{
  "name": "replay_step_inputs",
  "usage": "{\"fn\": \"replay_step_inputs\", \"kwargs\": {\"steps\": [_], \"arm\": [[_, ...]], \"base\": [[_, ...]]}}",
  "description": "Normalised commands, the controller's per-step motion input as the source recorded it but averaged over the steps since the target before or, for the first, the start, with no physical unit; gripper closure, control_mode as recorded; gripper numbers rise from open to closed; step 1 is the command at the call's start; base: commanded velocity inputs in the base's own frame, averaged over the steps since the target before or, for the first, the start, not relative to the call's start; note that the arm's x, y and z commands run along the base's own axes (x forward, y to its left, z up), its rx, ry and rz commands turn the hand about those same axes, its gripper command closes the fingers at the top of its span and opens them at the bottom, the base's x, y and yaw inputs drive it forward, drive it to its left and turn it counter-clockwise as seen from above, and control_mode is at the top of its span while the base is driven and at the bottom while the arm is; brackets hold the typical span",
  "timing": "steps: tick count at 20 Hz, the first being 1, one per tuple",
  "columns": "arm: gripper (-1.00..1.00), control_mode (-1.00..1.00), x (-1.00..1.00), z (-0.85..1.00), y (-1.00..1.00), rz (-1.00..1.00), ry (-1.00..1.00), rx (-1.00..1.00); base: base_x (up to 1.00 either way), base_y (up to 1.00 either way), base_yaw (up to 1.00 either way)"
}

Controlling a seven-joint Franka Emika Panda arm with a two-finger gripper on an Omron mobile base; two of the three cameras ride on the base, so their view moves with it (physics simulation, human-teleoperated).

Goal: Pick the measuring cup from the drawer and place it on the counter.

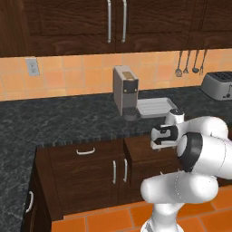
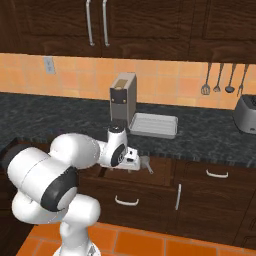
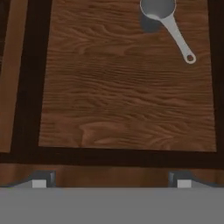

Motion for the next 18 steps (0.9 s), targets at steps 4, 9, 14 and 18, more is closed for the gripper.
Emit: {"fn": "replay_step_inputs", "kwargs": {"steps": [4, 9, 14, 18], "arm": [[-1.0, -1.0, 0.36, -0.57, 0.0, 0.0, 0.14, 0.0], [-1.0, -1.0, -0.13, -0.63, -0.02, 0.02, 0.15, 0.02], [-1.0, -1.0, -0.94, -0.29, -0.34, 0.03, 0.11, 0.1], [-1.0, -1.0, -1.0, 0.08, -0.34, 0.1, 0.0, 0.08]], "base": [[0.0, 0.0, 0.0], [0.0, 0.0, 0.0], [0.0, 0.0, 0.0], [0.0, 0.0, 0.0]]}}
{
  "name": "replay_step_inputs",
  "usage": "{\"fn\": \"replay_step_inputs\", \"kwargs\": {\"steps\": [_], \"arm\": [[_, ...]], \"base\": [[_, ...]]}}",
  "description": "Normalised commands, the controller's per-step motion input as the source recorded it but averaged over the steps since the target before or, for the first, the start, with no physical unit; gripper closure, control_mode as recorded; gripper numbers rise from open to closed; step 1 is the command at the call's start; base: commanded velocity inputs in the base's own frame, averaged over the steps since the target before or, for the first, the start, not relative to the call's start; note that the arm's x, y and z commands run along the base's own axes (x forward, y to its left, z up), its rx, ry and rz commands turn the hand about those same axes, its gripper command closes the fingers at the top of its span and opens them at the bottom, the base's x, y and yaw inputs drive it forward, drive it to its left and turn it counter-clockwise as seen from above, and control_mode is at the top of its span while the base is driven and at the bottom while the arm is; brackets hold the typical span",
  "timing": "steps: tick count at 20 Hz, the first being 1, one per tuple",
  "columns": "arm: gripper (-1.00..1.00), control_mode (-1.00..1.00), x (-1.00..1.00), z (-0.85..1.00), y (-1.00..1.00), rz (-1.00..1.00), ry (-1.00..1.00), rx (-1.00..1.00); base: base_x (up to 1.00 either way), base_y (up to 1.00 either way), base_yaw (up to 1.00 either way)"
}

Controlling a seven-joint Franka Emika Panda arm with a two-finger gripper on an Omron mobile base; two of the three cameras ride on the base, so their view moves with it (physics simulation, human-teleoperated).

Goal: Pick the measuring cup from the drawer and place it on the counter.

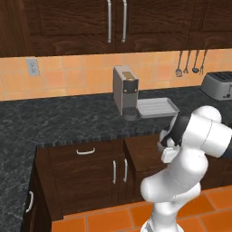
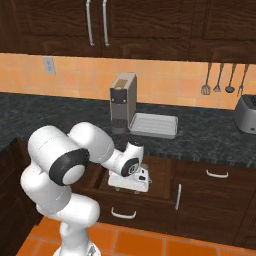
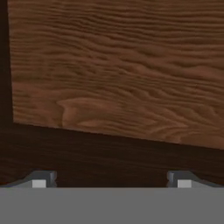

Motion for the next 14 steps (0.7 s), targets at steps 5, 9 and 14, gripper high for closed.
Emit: {"fn": "replay_step_inputs", "kwargs": {"steps": [5, 9, 14], "arm": [[-1.0, -1.0, -0.62, 0.53, -0.06, 0.19, 0.02, 0.04], [-1.0, -1.0, 0.42, 0.8, -0.19, 0.14, 0.0, 0.07], [-1.0, -1.0, 0.77, 0.17, -0.16, 0.13, 0.0, 0.05]], "base": [[0.0, 0.0, 0.0], [0.0, 0.0, 0.0], [0.0, 0.0, 0.0]]}}
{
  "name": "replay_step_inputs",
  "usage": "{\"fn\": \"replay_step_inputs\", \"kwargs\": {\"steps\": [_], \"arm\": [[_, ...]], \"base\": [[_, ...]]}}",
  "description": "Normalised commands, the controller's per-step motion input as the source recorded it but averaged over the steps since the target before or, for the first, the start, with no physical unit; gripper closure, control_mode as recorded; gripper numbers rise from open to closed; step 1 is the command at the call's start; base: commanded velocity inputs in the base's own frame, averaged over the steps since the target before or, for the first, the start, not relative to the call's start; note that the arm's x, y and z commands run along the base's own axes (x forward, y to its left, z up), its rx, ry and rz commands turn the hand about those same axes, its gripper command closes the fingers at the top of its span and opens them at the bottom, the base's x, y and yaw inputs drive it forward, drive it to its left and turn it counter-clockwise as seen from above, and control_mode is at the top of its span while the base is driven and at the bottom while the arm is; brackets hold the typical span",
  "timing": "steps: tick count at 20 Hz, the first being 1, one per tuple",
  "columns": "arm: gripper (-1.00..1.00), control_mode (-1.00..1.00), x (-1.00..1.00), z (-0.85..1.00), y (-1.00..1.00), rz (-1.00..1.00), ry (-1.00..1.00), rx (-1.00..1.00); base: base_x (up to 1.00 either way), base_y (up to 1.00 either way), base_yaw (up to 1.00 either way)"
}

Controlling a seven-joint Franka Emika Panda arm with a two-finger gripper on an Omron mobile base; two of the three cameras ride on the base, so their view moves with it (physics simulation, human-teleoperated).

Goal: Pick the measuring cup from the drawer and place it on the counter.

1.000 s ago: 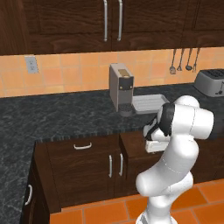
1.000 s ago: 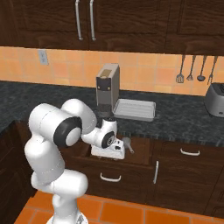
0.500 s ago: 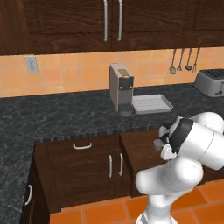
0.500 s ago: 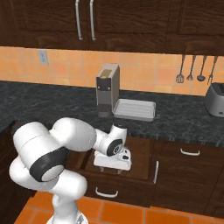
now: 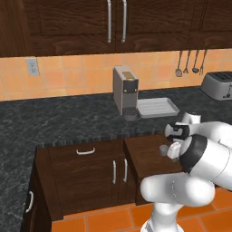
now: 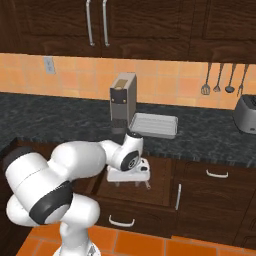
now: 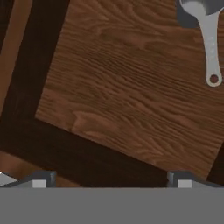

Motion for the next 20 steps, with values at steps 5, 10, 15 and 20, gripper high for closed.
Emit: {"fn": "replay_step_inputs", "kwargs": {"steps": [5, 10, 15, 20], "arm": [[-1.0, -1.0, 0.54, -0.05, -0.21, 0.11, 0.0, 0.0], [-1.0, -1.0, 0.44, -0.14, -0.21, 0.07, 0.0, 0.0], [-1.0, -1.0, 0.39, -0.29, -0.14, 0.06, -0.01, 0.0], [-1.0, -1.0, 0.38, -0.45, -0.1, 0.04, -0.05, 0.0]], "base": [[0.0, 0.0, 0.0], [0.0, 0.0, 0.0], [0.0, 0.0, 0.0], [0.0, 0.0, 0.0]]}}
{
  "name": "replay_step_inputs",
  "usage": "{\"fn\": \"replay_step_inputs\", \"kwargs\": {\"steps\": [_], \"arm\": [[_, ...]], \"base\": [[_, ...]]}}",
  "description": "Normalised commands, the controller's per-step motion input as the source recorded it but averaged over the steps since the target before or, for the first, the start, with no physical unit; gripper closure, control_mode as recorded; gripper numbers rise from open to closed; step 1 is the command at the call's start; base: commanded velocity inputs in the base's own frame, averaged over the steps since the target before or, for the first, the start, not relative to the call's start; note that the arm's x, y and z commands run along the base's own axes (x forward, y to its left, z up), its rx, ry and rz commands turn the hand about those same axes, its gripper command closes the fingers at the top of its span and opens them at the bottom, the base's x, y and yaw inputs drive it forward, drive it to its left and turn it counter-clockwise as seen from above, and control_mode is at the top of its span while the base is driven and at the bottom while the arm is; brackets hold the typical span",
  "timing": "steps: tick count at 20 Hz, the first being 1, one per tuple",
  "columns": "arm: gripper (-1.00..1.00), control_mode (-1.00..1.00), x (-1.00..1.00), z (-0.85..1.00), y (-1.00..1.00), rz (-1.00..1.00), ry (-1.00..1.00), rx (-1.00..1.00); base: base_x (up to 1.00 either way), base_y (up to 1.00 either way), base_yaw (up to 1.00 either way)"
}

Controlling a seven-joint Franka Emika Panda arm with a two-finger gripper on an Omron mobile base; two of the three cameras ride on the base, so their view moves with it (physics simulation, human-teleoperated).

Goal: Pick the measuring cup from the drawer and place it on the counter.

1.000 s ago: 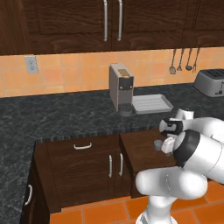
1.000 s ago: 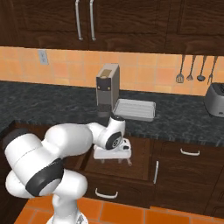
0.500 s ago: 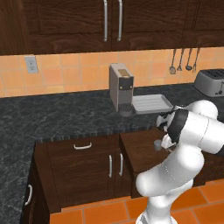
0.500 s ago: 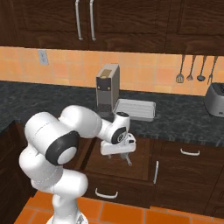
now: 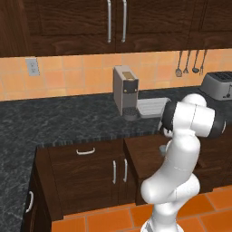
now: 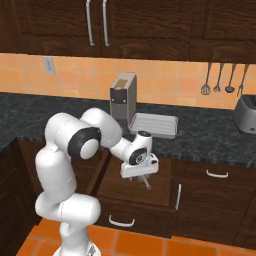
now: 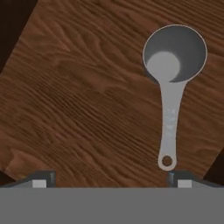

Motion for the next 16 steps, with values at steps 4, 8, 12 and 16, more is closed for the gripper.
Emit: {"fn": "replay_step_inputs", "kwargs": {"steps": [4, 8, 12, 16], "arm": [[-1.0, -1.0, 0.38, -0.45, -0.23, 0.03, -0.06, 0.0], [-1.0, -1.0, 0.41, -0.41, -0.16, 0.02, -0.06, 0.0], [-1.0, -1.0, 0.46, -0.4, -0.01, 0.0, -0.05, 0.0], [-1.0, -1.0, 0.37, -0.3, -0.24, 0.01, -0.02, 0.0]], "base": [[0.0, 0.0, 0.0], [0.0, 0.0, 0.0], [0.0, 0.0, 0.0], [0.0, 0.0, 0.0]]}}
